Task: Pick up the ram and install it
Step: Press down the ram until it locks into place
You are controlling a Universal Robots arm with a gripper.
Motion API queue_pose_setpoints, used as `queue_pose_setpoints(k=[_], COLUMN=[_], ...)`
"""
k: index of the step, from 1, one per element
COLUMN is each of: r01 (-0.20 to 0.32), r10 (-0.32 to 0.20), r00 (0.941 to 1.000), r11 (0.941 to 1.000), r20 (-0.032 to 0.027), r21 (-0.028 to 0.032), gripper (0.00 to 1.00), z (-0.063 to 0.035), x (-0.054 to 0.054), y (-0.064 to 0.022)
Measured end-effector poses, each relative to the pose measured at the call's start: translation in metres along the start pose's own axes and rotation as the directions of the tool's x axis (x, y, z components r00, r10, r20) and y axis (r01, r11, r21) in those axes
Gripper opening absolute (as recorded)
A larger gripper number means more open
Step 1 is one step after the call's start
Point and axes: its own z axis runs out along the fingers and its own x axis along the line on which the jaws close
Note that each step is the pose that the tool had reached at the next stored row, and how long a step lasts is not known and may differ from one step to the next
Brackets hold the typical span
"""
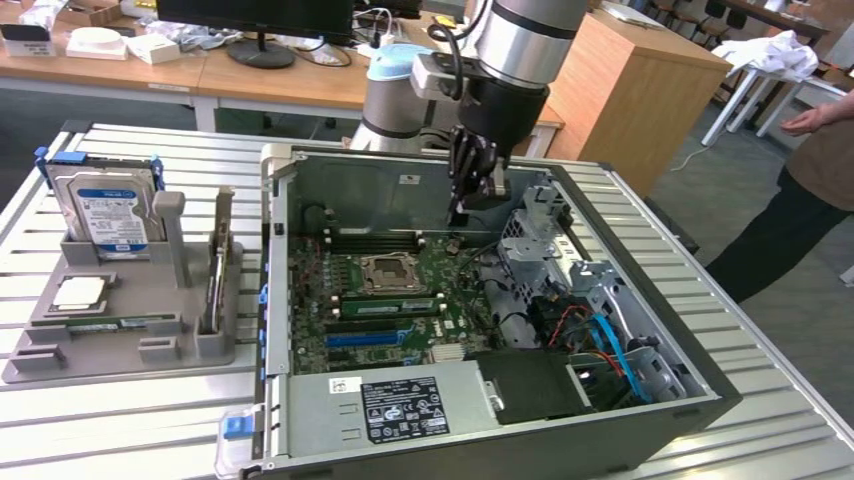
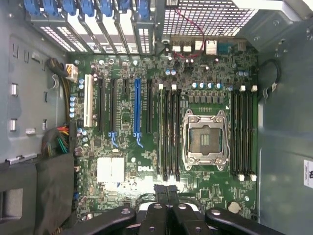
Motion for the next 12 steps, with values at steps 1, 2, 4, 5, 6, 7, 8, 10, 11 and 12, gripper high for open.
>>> queue_pose_setpoints(k=[1,2,4,5,6,7,8,10,11,12], r01=[0.0,0.0,0.0,0.0,0.0,0.0,0.0,0.0,0.0,0.0], r10=[0.0,0.0,0.0,0.0,0.0,0.0,0.0,0.0,0.0,0.0], r00=[1.0,1.0,1.0,1.0,1.0,1.0,1.0,1.0,1.0,1.0], r11=[1.0,1.0,1.0,1.0,1.0,1.0,1.0,1.0,1.0,1.0], r20=[0.0,0.0,0.0,0.0,0.0001,0.0,0.0001,0.0001,0.0,0.0005], r21=[0.0,0.0,0.0001,0.0,0.0,0.0,0.0,0.0,0.0,0.0001], gripper=[0.1,0.1,0.1,0.1,0.1,0.1,0.1,0.1,0.1,0.1], z=[-0.0001,-0.0001,-0.0002,-0.0002,-0.0002,-0.0002,-0.0002,-0.0002,0.0,0.0007], x=[0.0,0.0,0.0,-0.0001,0.0,-0.0001,0.0,0.0,-0.0001,-0.0001], y=[-0.0015,-0.0031,-0.0063,-0.007,-0.0071,-0.0071,-0.0071,-0.0071,-0.0072,-0.0072])
